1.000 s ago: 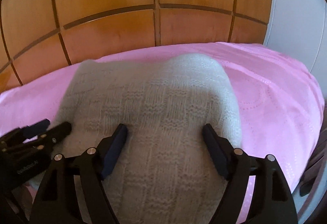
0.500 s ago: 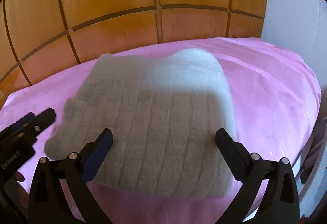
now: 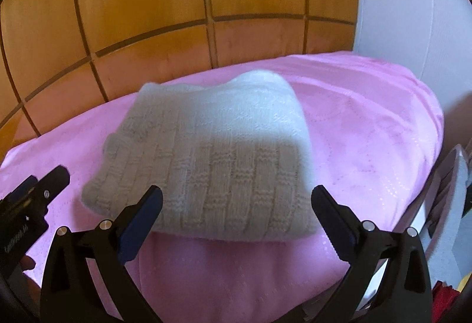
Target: Fold small clothes
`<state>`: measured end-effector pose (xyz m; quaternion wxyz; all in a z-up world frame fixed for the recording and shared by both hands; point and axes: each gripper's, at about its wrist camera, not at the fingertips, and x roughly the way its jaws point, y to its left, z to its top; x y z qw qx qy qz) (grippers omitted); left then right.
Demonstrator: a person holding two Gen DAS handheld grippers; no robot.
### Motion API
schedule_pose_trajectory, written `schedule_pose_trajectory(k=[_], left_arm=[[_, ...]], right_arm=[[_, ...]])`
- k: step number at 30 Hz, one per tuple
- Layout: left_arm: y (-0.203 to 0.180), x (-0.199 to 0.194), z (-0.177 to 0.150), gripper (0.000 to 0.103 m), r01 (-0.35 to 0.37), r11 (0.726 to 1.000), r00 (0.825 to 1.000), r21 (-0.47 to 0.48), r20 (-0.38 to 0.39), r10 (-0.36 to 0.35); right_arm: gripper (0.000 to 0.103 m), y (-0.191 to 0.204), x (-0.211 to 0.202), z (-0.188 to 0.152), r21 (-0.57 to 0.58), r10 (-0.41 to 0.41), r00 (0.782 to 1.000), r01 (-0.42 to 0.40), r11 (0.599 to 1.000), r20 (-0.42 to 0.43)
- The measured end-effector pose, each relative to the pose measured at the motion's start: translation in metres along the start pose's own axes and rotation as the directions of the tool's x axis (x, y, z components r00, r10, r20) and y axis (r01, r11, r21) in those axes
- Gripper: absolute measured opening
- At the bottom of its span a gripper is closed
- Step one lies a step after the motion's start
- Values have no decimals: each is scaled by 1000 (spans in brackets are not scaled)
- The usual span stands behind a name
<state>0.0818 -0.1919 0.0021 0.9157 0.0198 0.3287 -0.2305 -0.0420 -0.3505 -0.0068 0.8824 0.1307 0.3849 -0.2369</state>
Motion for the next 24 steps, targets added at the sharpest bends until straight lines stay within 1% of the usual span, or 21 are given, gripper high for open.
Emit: schedule_pose_trajectory(k=[1, 2, 4, 7, 13, 18, 19, 24], left_arm=[[1, -1, -2, 87, -8, 1000, 1000, 5, 0, 8], [1, -3, -3, 88, -12, 1000, 1000, 8, 2, 12], [5, -6, -8, 88, -26, 1000, 1000, 5, 11, 26], [12, -7, -14, 89, -55, 998, 998, -12, 7, 55], [18, -5, -15, 89, -77, 997, 997, -23, -10, 76], [11, -8, -15, 89, -94, 995, 996, 19, 6, 94], [10, -8, -15, 92, -95, 995, 995, 26, 9, 95], [7, -9, -15, 96, -95, 995, 995, 40, 20, 94]], right_arm=[[101, 0, -2, 0, -1, -11, 1000, 11, 1000, 7], [101, 1, -3, 0, -1, -25, 1000, 25, 1000, 14], [101, 1, -5, 1, 2, -56, 998, 56, 998, 27], [101, 2, -7, 1, 4, -72, 997, 72, 997, 35], [101, 12, -12, -3, -29, -64, 996, 66, 997, 56], [101, 14, -13, -9, -31, -61, 997, 63, 998, 55], [101, 14, -13, -9, -29, -61, 997, 63, 998, 54], [101, 12, -11, -8, -30, -62, 996, 64, 997, 65]])
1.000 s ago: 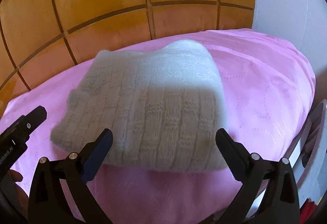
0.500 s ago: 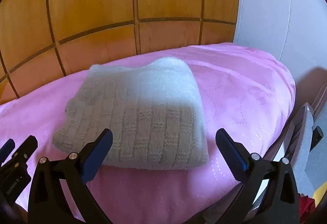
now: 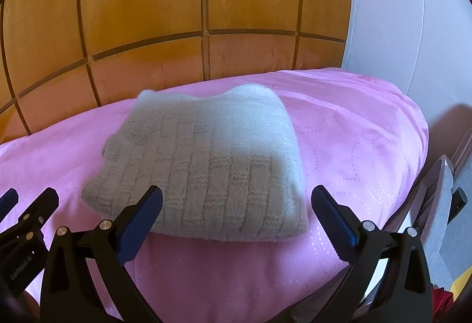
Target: Fold small clothes
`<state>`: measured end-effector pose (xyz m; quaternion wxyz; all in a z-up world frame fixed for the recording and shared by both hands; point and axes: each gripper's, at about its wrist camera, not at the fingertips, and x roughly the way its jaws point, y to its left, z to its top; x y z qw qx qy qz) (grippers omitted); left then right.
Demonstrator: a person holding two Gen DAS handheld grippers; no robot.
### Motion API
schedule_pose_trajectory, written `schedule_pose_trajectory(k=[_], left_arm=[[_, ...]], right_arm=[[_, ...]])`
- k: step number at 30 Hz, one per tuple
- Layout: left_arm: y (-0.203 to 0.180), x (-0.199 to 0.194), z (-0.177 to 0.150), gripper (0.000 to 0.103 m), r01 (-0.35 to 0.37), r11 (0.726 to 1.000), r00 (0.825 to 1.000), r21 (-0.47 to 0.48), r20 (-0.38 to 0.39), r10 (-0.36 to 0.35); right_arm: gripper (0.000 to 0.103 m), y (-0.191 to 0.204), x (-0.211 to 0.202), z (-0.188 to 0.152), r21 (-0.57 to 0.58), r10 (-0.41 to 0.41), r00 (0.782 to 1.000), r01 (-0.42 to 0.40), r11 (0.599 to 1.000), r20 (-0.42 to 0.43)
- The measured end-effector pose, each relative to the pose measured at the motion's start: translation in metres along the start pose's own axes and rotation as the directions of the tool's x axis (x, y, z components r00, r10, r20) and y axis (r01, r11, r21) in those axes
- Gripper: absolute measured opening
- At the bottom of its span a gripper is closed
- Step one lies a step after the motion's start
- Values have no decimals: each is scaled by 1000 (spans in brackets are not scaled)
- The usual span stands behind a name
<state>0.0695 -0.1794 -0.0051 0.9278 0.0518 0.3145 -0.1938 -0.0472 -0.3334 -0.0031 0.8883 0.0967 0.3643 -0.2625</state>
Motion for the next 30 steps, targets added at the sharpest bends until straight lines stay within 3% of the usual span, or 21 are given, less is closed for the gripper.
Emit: schedule_pose_trajectory(k=[30], left_arm=[[-1, -3, 0, 99, 10, 1000, 1000, -6, -4, -10]], right_arm=[[101, 4, 5, -3, 13, 26, 999, -26, 1000, -33]])
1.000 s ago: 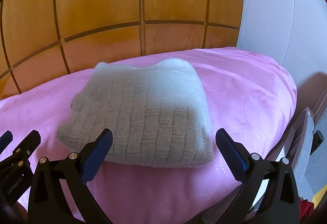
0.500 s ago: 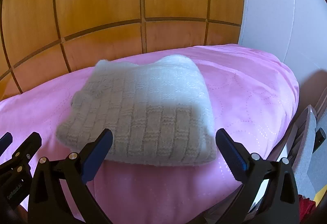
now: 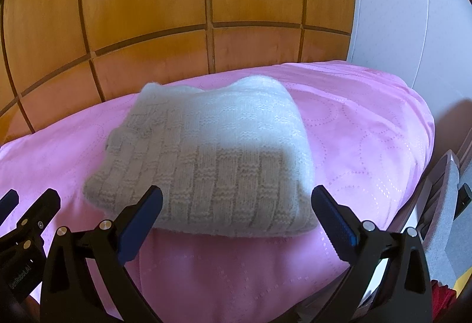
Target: Fold small clothes
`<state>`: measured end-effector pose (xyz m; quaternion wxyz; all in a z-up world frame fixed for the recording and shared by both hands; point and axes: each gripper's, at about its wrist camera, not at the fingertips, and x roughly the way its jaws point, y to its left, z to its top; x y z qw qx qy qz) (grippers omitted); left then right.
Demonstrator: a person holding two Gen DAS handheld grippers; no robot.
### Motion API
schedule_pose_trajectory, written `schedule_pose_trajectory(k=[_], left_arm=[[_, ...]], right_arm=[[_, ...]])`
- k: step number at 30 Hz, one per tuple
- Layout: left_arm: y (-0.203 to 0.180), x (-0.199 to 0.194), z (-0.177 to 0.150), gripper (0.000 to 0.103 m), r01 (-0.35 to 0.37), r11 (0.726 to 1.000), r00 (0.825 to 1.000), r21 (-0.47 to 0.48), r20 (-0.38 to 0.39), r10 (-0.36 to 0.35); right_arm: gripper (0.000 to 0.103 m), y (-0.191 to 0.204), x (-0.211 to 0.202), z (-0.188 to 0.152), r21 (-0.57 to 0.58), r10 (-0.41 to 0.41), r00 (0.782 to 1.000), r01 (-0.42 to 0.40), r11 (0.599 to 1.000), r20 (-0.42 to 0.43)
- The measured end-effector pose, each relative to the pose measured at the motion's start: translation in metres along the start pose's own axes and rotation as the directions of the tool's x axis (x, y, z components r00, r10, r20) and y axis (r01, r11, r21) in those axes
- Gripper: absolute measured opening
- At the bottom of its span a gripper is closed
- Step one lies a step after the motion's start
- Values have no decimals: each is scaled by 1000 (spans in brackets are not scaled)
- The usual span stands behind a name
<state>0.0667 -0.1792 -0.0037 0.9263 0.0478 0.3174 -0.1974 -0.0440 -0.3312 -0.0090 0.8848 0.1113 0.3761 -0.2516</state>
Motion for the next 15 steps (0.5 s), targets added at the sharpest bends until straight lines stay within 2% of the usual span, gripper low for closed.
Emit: schedule_pose_trajectory(k=[15], left_arm=[[2, -1, -1, 99, 7, 1000, 1000, -9, 11, -7]], right_arm=[[101, 1, 0, 0, -3, 8, 1000, -8, 1000, -6]])
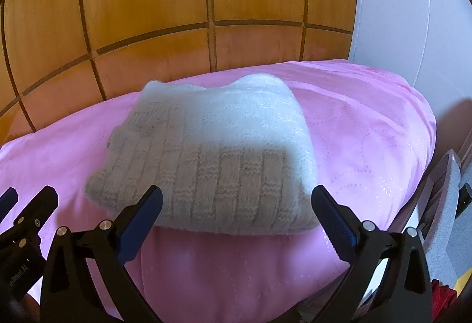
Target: Fold small clothes
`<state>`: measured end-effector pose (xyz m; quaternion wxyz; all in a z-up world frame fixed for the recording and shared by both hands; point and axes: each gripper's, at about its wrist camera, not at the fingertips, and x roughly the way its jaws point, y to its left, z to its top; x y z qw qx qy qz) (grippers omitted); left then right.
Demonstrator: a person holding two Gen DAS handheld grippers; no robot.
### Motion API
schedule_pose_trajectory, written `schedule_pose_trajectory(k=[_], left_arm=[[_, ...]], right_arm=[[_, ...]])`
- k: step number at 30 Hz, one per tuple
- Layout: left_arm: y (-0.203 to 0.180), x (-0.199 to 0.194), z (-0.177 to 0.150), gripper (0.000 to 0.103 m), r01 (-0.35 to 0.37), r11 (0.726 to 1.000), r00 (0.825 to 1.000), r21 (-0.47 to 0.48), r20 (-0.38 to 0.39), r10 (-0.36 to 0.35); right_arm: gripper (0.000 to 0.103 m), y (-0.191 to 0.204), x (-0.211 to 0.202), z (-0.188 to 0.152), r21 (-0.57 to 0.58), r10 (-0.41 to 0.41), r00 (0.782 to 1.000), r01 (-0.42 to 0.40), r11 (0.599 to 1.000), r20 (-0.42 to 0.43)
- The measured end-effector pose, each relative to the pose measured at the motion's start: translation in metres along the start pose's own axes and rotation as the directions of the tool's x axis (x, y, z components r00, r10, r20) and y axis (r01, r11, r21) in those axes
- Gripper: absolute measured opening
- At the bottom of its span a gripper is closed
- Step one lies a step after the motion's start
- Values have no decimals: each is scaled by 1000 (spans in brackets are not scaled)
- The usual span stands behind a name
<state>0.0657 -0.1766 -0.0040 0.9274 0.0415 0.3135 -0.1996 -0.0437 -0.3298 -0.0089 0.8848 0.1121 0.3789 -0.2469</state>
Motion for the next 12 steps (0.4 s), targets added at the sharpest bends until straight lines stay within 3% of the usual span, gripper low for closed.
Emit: schedule_pose_trajectory(k=[7, 12], left_arm=[[4, 5, 0, 99, -16, 1000, 1000, -22, -25, 15], [11, 19, -5, 99, -32, 998, 997, -54, -76, 28]], right_arm=[[101, -5, -4, 4, 10, 20, 1000, -20, 1000, 19], [101, -40, 3, 34, 82, 6, 999, -10, 997, 51]])
